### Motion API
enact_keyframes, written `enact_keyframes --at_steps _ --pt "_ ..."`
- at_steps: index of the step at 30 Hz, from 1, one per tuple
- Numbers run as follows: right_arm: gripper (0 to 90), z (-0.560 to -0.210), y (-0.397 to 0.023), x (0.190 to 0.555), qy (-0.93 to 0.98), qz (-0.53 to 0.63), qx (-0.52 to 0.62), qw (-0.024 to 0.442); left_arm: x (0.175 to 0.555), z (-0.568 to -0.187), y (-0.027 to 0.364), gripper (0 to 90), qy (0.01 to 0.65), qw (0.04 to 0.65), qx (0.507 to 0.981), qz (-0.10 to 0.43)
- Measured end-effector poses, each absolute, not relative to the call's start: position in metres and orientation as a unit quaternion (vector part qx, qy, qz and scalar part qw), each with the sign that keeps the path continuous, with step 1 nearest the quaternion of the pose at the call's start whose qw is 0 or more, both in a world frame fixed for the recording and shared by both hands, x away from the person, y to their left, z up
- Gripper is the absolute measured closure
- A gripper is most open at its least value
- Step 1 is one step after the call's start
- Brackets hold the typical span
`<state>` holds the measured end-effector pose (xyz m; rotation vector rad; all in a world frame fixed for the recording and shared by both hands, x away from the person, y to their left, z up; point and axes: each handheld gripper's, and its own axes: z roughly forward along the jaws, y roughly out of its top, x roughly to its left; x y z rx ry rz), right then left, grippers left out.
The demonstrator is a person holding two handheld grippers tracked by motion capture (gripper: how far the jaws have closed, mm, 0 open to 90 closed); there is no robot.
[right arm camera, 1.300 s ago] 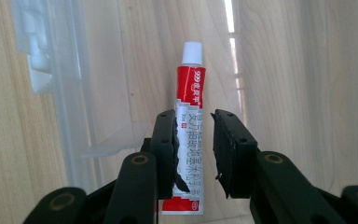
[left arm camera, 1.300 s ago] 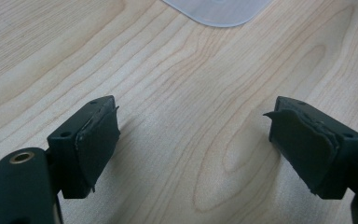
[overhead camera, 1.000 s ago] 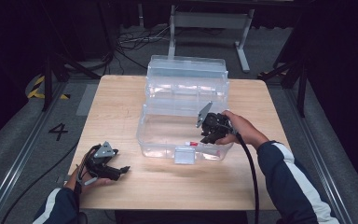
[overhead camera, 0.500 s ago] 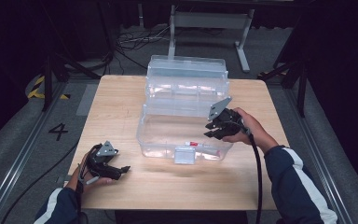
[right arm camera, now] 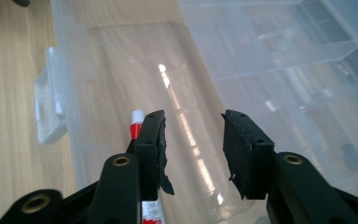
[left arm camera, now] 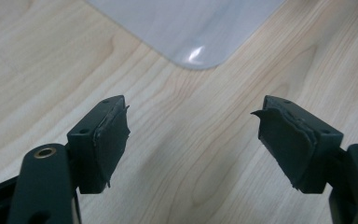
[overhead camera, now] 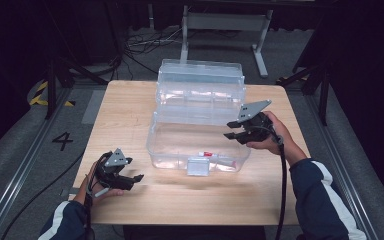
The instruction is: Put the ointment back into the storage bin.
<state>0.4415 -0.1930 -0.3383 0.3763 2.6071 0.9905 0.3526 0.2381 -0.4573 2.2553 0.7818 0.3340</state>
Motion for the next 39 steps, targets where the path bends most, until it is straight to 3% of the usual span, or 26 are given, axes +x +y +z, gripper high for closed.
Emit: enact_keyframes --at_steps 21,39 --pt "50.4 -0.297 -0.196 0.465 0.876 0.392 0.167 0.228 0.352 -0.398 0.211 26.7 0.242 0.411 0.863 0.169" --pt "48.6 -0.298 -0.191 0.5 0.872 0.385 0.198 0.229 0.371 -0.401 0.175 30.3 0.201 0.395 0.886 0.14"
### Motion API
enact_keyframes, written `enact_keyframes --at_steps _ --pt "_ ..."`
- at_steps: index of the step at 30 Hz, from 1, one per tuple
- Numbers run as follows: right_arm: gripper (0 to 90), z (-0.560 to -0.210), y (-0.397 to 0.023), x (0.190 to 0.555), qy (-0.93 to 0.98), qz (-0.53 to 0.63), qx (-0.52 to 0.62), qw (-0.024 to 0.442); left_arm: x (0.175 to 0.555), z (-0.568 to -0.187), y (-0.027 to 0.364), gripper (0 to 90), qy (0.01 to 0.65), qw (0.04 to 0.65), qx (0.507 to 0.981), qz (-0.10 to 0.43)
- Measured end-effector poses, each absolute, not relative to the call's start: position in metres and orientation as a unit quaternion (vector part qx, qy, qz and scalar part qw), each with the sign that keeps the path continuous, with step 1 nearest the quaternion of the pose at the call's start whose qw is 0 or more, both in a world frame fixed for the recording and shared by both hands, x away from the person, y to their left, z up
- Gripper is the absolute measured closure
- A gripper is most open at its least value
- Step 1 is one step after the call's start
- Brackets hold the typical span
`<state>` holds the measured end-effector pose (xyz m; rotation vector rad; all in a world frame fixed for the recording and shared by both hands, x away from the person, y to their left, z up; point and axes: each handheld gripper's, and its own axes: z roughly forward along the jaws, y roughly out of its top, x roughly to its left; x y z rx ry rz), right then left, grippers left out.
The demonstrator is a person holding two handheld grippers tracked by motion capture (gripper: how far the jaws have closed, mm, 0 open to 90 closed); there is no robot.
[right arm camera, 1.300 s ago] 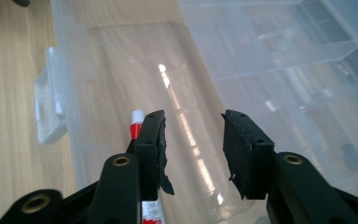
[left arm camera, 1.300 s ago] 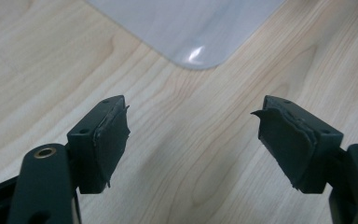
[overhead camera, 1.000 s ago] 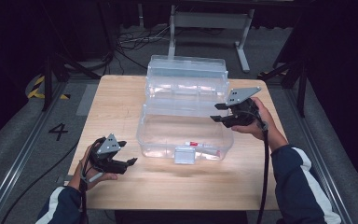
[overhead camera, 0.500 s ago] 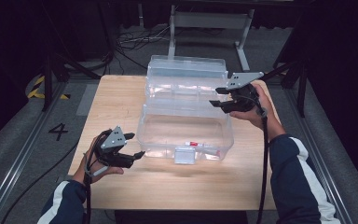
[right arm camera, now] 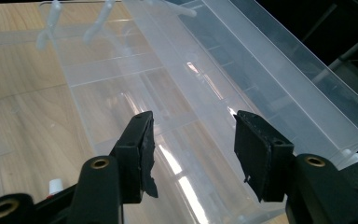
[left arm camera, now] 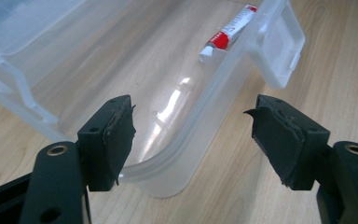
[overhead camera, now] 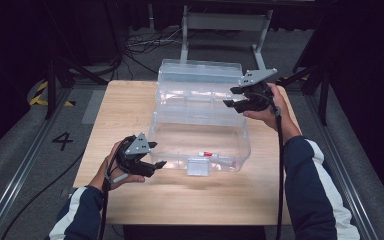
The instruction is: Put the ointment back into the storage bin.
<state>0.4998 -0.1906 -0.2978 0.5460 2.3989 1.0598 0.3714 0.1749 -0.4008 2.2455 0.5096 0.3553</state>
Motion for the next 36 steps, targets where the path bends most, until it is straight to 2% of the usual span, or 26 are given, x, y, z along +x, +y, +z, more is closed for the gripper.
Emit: enact_keyframes --at_steps 10,14,23,28,31,36 --pt "49.2 -0.303 -0.186 0.519 0.877 0.369 0.211 0.222 0.382 -0.408 0.165 34.0 0.193 0.372 0.899 0.127" --pt "50.1 -0.309 -0.182 0.526 0.885 0.352 0.216 0.216 0.386 -0.412 0.161 39.7 0.187 0.363 0.905 0.12" --pt "57.0 -0.312 -0.175 0.539 0.899 0.326 0.215 0.198 0.39 -0.415 0.152 52.3 0.16 0.354 0.916 0.102" --pt "66.0 -0.31 -0.168 0.54 0.906 0.3 0.203 0.218 0.392 -0.416 0.146 59.1 0.152 0.338 0.922 0.11" --pt "67.3 -0.308 -0.165 0.54 0.911 0.289 0.2 0.217 0.393 -0.416 0.143 65.6 0.147 0.326 0.927 0.118" --pt "71.5 -0.305 -0.154 0.538 0.923 0.251 0.177 0.231 0.394 -0.414 0.135 68.7 0.127 0.303 0.937 0.121"
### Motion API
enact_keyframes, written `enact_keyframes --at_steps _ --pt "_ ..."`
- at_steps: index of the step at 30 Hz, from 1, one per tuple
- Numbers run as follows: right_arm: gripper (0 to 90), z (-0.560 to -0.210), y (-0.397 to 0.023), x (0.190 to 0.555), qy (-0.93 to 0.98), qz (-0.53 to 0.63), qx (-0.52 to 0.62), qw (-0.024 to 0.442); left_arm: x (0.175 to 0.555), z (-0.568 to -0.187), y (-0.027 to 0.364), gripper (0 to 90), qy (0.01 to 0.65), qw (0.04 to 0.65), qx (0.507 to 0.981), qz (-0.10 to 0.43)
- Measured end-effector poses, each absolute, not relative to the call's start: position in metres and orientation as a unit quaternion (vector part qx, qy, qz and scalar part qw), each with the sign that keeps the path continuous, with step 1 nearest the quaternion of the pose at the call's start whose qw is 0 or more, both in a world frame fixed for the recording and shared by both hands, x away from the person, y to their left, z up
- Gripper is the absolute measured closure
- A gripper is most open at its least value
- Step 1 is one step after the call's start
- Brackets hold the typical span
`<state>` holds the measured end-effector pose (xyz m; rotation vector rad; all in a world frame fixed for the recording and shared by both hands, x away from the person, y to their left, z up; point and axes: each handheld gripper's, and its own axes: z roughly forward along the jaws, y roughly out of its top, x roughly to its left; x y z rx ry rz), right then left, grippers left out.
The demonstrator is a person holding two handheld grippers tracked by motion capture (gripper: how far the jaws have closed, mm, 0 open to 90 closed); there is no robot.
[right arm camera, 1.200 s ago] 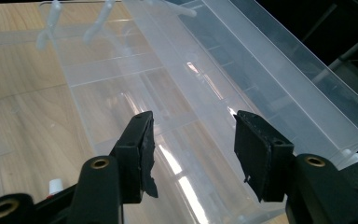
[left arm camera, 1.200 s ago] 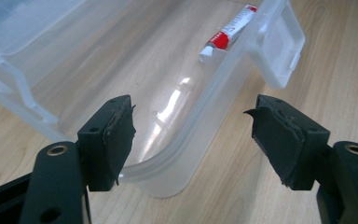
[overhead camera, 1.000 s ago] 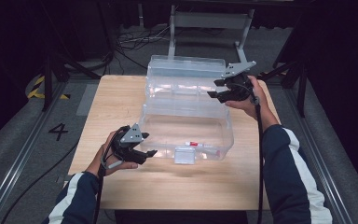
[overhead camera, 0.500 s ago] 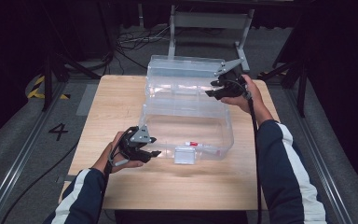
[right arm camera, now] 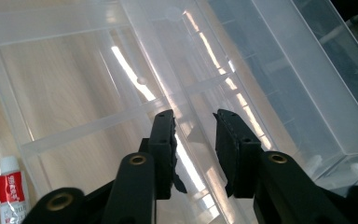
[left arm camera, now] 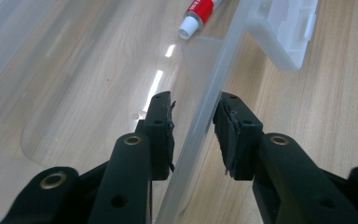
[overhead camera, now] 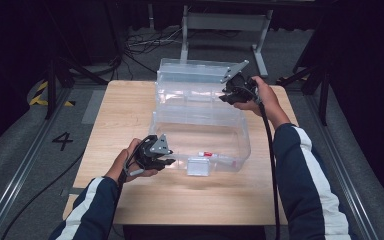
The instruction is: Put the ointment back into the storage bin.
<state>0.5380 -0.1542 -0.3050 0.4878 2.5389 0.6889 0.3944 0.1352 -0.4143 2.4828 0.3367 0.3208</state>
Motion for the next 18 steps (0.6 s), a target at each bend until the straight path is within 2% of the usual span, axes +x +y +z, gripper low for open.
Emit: enact_keyframes --at_steps 9,18 --pt "79.7 -0.298 -0.143 0.534 0.938 0.21 0.143 0.234 0.396 -0.413 0.134 70.0 0.144 0.301 0.937 0.106" --pt "83.8 -0.296 -0.143 0.526 0.942 0.206 0.116 0.238 0.396 -0.413 0.133 69.9 0.156 0.299 0.936 0.099"
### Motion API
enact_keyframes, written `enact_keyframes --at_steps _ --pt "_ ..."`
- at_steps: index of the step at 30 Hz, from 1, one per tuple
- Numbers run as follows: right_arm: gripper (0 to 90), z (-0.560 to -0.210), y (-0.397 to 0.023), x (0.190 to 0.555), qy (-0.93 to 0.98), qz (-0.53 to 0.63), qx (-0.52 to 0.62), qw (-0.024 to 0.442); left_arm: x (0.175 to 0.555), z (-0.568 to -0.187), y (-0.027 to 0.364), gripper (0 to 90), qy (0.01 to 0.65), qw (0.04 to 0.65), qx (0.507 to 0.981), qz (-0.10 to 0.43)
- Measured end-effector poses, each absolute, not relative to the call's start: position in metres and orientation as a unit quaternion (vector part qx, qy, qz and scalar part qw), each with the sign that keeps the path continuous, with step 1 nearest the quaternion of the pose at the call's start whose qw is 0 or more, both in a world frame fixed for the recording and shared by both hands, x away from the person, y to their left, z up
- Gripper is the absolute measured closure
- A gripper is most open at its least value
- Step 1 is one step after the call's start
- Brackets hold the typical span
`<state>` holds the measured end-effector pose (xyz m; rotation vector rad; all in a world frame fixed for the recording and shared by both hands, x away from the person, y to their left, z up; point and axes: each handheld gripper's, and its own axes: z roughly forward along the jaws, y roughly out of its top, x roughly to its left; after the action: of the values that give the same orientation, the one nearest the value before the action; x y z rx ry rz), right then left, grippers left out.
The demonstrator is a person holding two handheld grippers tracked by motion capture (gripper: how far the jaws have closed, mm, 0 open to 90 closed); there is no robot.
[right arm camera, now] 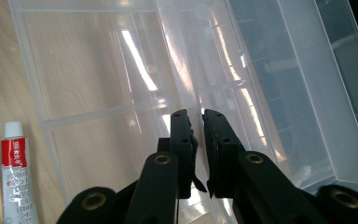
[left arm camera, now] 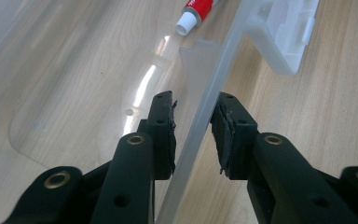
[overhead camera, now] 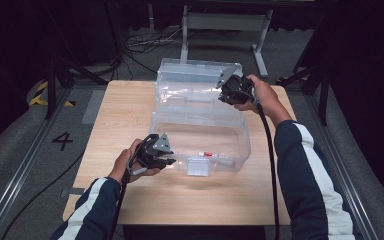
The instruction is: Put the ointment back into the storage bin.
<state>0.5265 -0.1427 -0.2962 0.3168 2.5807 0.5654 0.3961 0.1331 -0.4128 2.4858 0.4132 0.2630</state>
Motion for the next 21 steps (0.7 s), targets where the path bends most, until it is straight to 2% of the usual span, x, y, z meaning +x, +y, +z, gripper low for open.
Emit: enact_keyframes --at_steps 21 --pt "86.0 -0.289 -0.147 0.497 0.94 0.214 0.095 0.247 0.396 -0.413 0.132 67.2 0.169 0.301 0.934 0.09"
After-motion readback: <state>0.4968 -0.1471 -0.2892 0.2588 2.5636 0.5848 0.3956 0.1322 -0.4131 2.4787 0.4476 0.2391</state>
